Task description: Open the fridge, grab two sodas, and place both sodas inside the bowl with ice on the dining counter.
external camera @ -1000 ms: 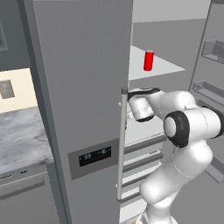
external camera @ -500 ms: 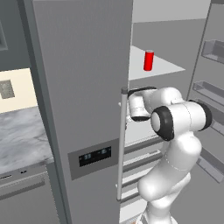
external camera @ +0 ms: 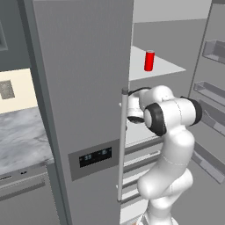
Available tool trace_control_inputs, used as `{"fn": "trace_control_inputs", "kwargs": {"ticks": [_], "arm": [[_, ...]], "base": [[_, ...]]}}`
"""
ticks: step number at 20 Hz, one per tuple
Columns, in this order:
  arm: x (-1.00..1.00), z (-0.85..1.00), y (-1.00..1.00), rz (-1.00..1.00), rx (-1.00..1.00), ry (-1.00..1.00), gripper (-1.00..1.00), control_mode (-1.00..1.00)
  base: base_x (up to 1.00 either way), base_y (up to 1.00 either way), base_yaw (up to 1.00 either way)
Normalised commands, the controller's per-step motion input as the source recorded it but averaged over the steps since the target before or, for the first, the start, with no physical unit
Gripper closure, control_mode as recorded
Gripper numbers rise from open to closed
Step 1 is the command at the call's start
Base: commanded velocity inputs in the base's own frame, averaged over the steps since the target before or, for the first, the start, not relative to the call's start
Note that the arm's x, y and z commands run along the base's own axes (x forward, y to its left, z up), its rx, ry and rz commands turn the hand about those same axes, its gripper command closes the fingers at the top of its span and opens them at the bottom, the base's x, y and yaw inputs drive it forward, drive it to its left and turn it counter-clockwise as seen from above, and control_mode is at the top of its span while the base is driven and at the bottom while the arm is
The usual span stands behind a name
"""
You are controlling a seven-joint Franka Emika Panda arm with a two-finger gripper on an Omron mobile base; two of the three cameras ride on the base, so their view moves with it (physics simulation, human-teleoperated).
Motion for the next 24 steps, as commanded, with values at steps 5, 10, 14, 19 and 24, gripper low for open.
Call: {"fn": "trace_control_inputs", "kwargs": {"ticks": [5, 10, 14, 19, 24], "arm": [[0.19, -0.14, 0.12, 0.01, 0.0, 0.0, 1.0, -1.0], [0.19, -0.06, 0.01, 0.01, 0.0, 0.0, 1.0, -1.0], [0.1, -0.07, 0.0, 0.0, 0.0, 0.0, 1.0, -1.0], [0.0, -0.01, 0.0, 0.0, 0.0, 0.0, 1.0, -1.0], [-0.05, -0.02, 0.0, 0.0, 0.0, -0.01, 1.0, -1.0]], "base": [[0.0, 0.0, 0.0], [0.0, 0.0, 0.0], [0.0, 0.0, 0.0], [0.0, 0.0, 0.0], [0.0, 0.0, 0.0]]}}
